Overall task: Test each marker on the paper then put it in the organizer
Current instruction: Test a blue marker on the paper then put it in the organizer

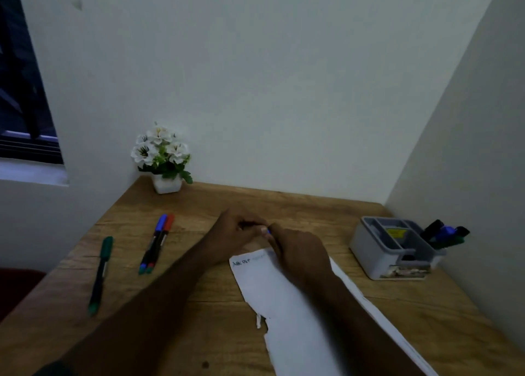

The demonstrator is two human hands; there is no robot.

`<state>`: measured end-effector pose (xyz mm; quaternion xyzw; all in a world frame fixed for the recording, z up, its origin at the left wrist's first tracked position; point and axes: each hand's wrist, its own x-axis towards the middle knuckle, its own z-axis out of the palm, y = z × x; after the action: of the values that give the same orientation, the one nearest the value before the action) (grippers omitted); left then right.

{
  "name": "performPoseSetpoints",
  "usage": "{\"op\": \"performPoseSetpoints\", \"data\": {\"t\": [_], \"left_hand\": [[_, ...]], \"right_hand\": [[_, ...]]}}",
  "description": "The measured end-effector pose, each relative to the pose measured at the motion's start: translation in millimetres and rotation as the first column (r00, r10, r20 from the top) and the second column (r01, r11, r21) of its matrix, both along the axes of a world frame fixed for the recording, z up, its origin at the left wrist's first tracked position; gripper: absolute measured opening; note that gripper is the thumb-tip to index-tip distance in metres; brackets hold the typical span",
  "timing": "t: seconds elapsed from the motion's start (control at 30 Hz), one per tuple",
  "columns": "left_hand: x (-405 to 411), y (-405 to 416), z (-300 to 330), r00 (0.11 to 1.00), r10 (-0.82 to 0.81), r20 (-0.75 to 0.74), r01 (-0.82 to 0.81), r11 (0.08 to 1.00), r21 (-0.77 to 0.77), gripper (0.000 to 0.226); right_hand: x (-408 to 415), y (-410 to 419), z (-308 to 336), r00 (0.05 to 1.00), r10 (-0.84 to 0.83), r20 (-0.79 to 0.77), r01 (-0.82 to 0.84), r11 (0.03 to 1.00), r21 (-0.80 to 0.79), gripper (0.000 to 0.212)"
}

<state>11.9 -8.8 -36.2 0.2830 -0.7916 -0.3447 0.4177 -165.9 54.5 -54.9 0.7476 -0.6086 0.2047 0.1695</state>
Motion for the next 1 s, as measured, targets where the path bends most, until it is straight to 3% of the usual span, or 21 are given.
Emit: {"op": "performPoseSetpoints", "data": {"t": [0.17, 0.2, 0.27, 0.33, 0.4, 0.47, 0.5, 0.53, 0.63, 0.7, 0.83, 0.9, 1.0], "left_hand": [[9, -9, 3, 0.999, 0.017, 0.027, -0.017, 1.000, 0.000, 0.007], [12, -12, 4, 0.998, 0.057, 0.024, -0.057, 0.998, 0.020, 0.007], [20, -18, 3, 0.988, 0.152, 0.006, -0.152, 0.987, 0.045, 0.007], [23, -21, 0, 0.979, 0.198, 0.038, -0.200, 0.979, 0.043, 0.007], [23, -20, -3, 0.978, 0.174, 0.110, -0.180, 0.983, 0.041, 0.007], [21, -19, -7, 0.975, 0.130, 0.181, -0.139, 0.990, 0.037, 0.007], [21, -20, -8, 0.971, 0.121, 0.204, -0.132, 0.990, 0.040, 0.009], [22, -20, -9, 0.968, 0.122, 0.219, -0.134, 0.990, 0.040, 0.010], [23, -22, -11, 0.959, 0.136, 0.249, -0.145, 0.989, 0.018, 0.015], [23, -24, -12, 0.952, 0.138, 0.273, -0.146, 0.989, 0.008, 0.016], [23, -27, -15, 0.948, 0.150, 0.279, -0.159, 0.987, 0.011, 0.018], [25, -28, -15, 0.944, 0.150, 0.294, -0.168, 0.985, 0.036, 0.029], [27, -28, -15, 0.925, 0.122, 0.360, -0.155, 0.986, 0.066, 0.047]], "right_hand": [[-2, -2, 6, 0.997, 0.011, 0.070, -0.009, 1.000, -0.024, 0.039], [-4, -1, 8, 0.991, 0.045, 0.122, -0.044, 0.999, -0.010, 0.037], [-9, 3, 15, 0.953, 0.142, 0.269, -0.145, 0.989, -0.009, 0.057], [-14, 3, 18, 0.889, 0.229, 0.396, -0.184, 0.972, -0.148, 0.063], [-17, 0, 17, 0.734, 0.313, 0.603, -0.182, 0.946, -0.269, 0.044], [-12, -1, 15, 0.428, 0.349, 0.834, -0.244, 0.933, -0.265, 0.033], [-10, -2, 12, 0.327, 0.330, 0.886, -0.273, 0.930, -0.245, 0.033], [-9, -1, 7, 0.302, 0.288, 0.909, -0.286, 0.937, -0.202, 0.032], [-7, -2, -4, 0.480, 0.185, 0.857, -0.270, 0.961, -0.056, 0.023], [-4, -4, -6, 0.576, 0.210, 0.790, -0.263, 0.963, -0.063, 0.024], [-6, -9, -2, 0.646, 0.198, 0.738, -0.234, 0.971, -0.055, 0.031], [-6, -12, -1, 0.677, 0.131, 0.724, -0.188, 0.982, -0.002, 0.031], [-4, -12, 4, 0.735, 0.168, 0.657, -0.187, 0.981, -0.042, 0.021]]}}
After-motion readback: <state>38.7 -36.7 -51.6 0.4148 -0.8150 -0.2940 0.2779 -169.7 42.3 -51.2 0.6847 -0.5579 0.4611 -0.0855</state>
